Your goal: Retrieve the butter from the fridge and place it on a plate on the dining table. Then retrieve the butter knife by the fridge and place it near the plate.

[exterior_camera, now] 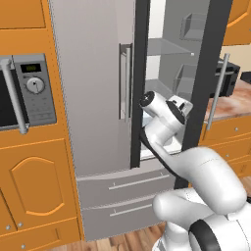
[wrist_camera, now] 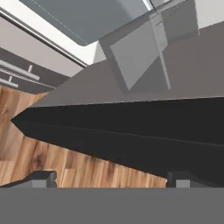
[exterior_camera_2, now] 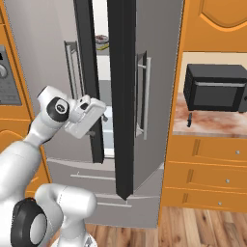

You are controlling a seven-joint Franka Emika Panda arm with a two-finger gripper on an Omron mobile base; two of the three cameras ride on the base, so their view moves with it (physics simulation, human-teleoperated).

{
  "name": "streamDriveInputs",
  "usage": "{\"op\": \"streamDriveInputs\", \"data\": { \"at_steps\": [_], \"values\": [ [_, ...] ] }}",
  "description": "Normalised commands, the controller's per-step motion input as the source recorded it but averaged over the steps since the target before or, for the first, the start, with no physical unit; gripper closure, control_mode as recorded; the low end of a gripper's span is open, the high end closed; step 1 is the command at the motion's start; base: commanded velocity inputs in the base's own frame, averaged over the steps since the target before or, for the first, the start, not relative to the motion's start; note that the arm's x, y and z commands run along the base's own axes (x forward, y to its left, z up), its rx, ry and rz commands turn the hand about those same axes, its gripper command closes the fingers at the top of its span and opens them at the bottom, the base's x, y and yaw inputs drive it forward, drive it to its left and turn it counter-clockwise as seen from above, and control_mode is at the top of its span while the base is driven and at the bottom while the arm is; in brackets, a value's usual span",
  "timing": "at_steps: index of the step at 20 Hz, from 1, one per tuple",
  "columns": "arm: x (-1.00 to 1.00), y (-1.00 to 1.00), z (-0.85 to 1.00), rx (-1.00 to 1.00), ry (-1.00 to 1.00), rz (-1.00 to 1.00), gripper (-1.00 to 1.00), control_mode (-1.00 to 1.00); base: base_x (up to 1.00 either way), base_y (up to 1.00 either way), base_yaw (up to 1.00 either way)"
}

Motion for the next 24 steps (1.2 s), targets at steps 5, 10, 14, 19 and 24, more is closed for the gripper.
{"op": "streamDriveInputs", "data": {
  "at_steps": [5, 10, 14, 19, 24],
  "values": [
    [0.30, -0.05, -0.11, -0.02, 0.01, 0.00, -1.00, -1.00, 0.00, 0.00, 0.00],
    [0.18, 0.00, -0.09, -0.03, 0.00, 0.00, -1.00, -1.00, 0.00, 0.00, 0.00],
    [0.07, -0.02, -0.06, -0.04, 0.00, 0.00, -1.00, -1.00, 0.00, 0.00, 0.00],
    [0.03, -0.19, -0.05, -0.05, 0.00, 0.00, -1.00, -1.00, 0.00, 0.00, 0.00],
    [0.10, -0.20, -0.05, -0.03, 0.00, 0.00, -1.00, -1.00, 0.00, 0.00, 0.00]
  ]
}}
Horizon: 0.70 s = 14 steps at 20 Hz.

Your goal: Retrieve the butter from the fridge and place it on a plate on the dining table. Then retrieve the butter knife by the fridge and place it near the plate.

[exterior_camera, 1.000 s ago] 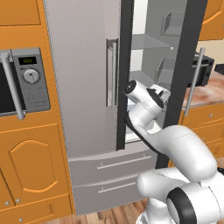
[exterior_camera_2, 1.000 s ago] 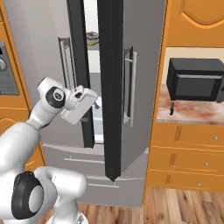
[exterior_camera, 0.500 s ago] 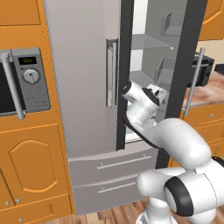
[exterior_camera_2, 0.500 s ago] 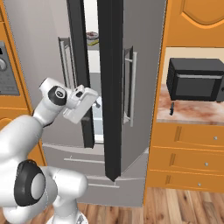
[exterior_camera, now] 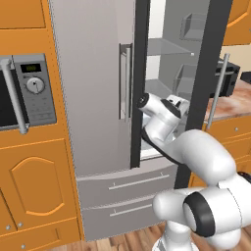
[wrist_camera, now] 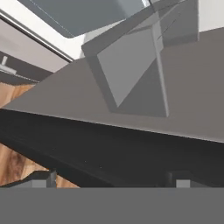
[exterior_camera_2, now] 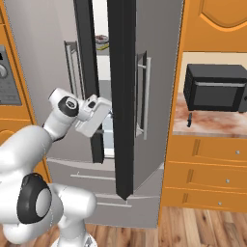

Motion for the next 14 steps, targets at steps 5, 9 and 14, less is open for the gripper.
{"op": "streamDriveInputs", "data": {
  "at_steps": [5, 9, 14],
  "values": [
    [0.10, -0.24, -0.03, -0.02, 0.00, 0.00, -1.00, -1.00, 0.00, 0.00, 0.00],
    [0.03, -0.29, 0.00, -0.02, 0.00, 0.00, -1.00, -1.00, 0.00, 0.00, 0.00],
    [-0.15, -0.55, 0.00, 0.00, 0.00, -0.02, -1.00, -1.00, 0.00, 0.00, 0.00]
  ]
}}
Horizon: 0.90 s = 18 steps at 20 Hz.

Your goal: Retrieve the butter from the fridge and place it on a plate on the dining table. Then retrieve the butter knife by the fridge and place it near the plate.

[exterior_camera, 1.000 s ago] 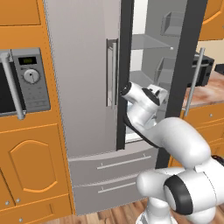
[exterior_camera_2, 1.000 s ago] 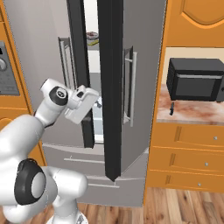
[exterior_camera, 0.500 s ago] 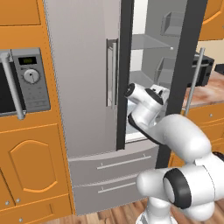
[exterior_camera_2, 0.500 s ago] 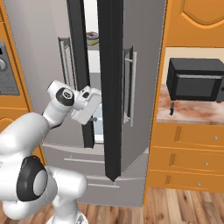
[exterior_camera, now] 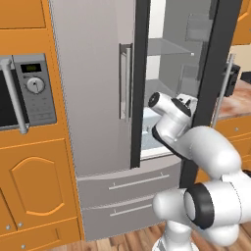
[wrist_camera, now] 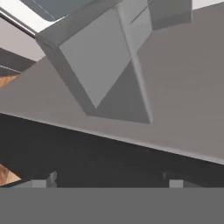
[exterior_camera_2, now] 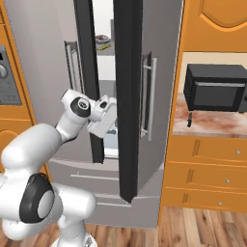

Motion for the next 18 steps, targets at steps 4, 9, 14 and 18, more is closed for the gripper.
{"op": "streamDriveInputs", "data": {
  "at_steps": [4, 9, 14, 18],
  "values": [
    [-0.32, -0.74, 0.00, 0.00, 0.00, -0.04, -1.00, -1.00, 0.00, 0.00, 0.00],
    [-0.30, -0.98, 0.00, 0.00, 0.00, 0.00, -1.00, -1.00, 0.00, 0.00, 0.00],
    [-0.04, -1.00, 0.00, 0.05, 0.05, 0.00, -1.00, -1.00, 0.00, 0.00, 0.00],
    [-0.12, -0.34, 0.02, 0.01, 0.07, -0.02, -1.00, -1.00, 0.00, 0.00, 0.00]
  ]
}}
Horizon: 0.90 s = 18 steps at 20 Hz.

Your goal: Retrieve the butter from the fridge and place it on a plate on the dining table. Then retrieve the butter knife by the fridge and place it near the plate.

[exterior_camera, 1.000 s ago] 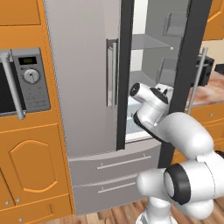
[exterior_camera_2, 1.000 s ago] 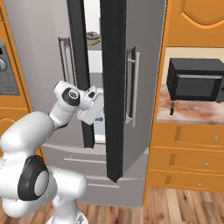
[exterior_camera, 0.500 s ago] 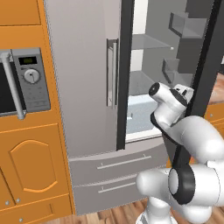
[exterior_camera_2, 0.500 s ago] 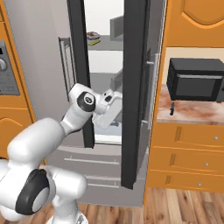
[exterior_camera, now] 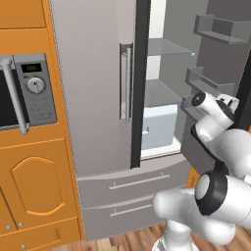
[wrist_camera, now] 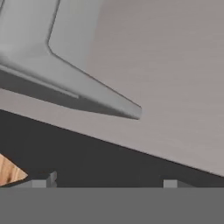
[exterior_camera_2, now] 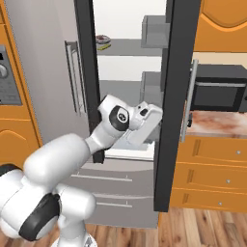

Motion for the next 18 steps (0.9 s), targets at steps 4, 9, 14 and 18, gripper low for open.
{"op": "streamDriveInputs", "data": {
  "at_steps": [4, 9, 14, 18],
  "values": [
    [-0.47, 0.80, 0.14, 0.04, 0.00, -0.02, -1.00, -1.00, 0.00, 0.00, 0.00],
    [-0.32, 1.00, 0.35, 0.07, 0.00, 0.00, -1.00, -1.00, 0.00, 0.00, 0.00],
    [-0.12, 0.85, 0.31, 0.31, -0.07, -0.05, -1.00, -1.00, 0.00, 0.00, 0.00],
    [-0.13, 0.70, 0.01, 0.77, -0.22, -0.09, -1.00, -1.00, 0.00, 0.00, 0.00]
  ]
}}
